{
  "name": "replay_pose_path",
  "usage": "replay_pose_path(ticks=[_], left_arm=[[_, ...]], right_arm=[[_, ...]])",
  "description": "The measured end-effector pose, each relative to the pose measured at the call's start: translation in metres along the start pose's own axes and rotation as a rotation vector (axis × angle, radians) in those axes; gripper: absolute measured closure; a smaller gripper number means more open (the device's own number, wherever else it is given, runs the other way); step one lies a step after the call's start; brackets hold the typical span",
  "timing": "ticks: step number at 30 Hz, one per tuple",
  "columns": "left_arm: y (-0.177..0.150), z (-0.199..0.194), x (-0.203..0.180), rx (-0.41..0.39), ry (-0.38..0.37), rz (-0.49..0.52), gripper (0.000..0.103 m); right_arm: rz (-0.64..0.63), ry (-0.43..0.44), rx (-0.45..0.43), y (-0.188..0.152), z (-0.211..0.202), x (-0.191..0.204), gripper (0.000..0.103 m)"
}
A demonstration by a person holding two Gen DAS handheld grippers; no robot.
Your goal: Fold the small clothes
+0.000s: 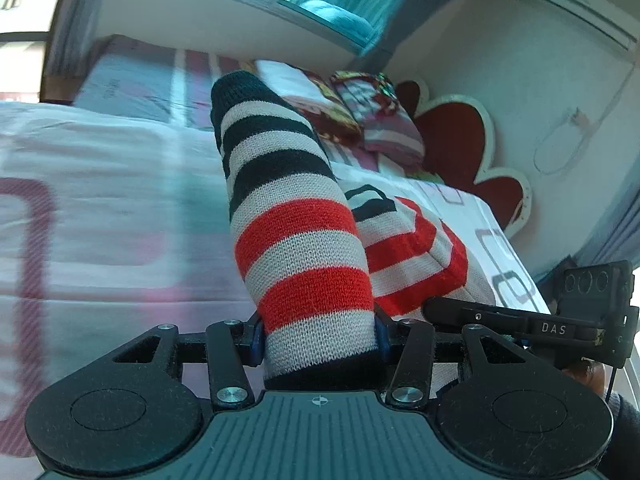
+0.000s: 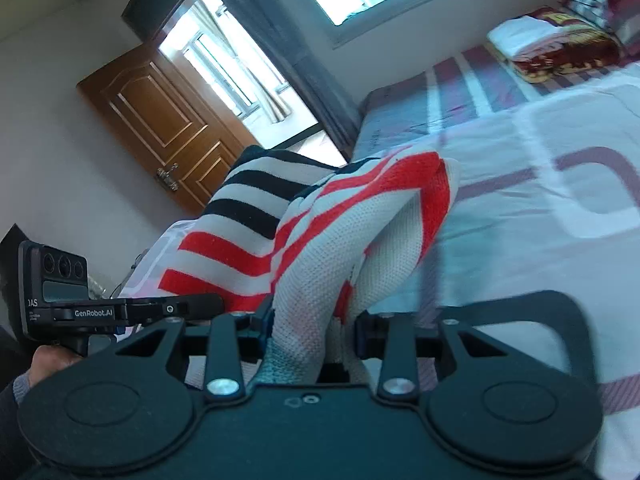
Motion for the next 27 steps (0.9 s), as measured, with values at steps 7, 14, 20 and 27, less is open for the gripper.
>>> replay_pose_path(ticks=[7, 14, 20, 27], left_arm=[[0.005, -0.07, 0.099, -0.017, 0.089, -0.046, 0.054], [0.002, -0.121, 0.195, -0.037, 0.151, -0.118, 0.054], [-0.004, -0.133, 0.253, -0.038, 0.15, -0.178, 0.054], [-0.023, -0.11, 0.284, -0.021, 0.15, -0.23, 0.045]], right_arm=[[-0.068, 0.066, 0.072, 0.001, 0.088, 0.074, 0.068], [-0.053, 0.142, 0.125, -0.011, 0.178, 0.136, 0.068], [-0.071, 0.17, 0.175, -0.015, 0.23, 0.172, 0.068], [-0.027, 0.118, 0.235, -0.035, 0.25, 0.16, 0.068]])
Point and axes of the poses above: each gripper's, at about its wrist camera, not at the fingertips, and z roughly the way its jaws point, x to its left, y to its top, the point moved 5 cm from there along z, roughly the way its jaws point, and after that the axes turned 9 degrees about -z, right-handed, at the moved point
